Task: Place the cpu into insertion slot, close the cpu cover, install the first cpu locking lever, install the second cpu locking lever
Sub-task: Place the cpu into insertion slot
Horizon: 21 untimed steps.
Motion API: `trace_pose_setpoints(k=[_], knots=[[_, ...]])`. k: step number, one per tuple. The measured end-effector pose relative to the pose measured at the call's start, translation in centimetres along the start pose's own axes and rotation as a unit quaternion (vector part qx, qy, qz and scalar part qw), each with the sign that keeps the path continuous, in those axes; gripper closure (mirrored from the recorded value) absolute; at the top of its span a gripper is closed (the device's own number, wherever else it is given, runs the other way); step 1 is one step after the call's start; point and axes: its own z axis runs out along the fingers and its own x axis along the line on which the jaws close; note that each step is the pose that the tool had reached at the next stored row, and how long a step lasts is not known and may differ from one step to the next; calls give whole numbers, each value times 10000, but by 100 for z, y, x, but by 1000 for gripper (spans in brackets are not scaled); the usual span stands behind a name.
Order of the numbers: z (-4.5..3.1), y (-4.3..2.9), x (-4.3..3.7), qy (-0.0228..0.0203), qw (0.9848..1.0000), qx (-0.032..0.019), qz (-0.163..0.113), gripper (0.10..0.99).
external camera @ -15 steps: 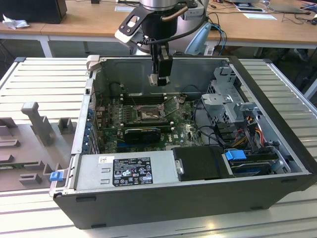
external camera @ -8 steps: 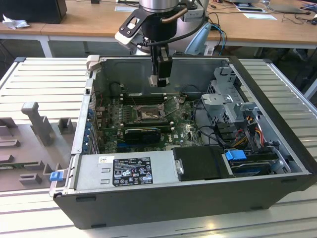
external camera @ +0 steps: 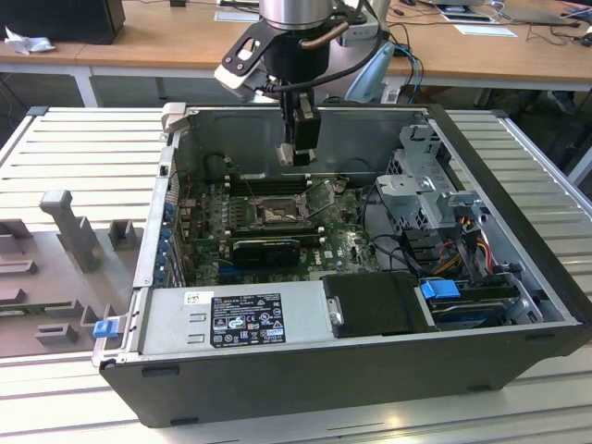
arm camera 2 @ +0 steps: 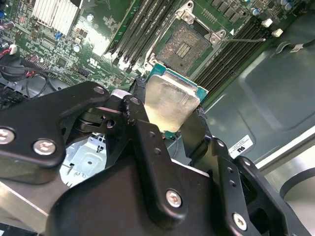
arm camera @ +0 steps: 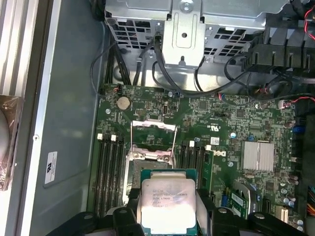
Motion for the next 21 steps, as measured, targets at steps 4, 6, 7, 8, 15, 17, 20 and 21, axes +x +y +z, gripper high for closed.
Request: trace_pose_setpoints(k=[4,6,7,8,15,17,20,21], knots=[[20,-3,0,-2,10000,-1,28,557],[51,-6,-1,-9,9999,-2,104,557],[60,-7,-1,-10,9999,-2,115,557],[67,-7,-1,-11,9999,-2,122,557],[135,-14,-2,-19,9998,-4,212,557],[151,-15,-3,-22,9997,-5,247,557],[183,-18,-3,-23,9996,-5,265,557],[194,-19,-4,-23,9996,-5,269,557]])
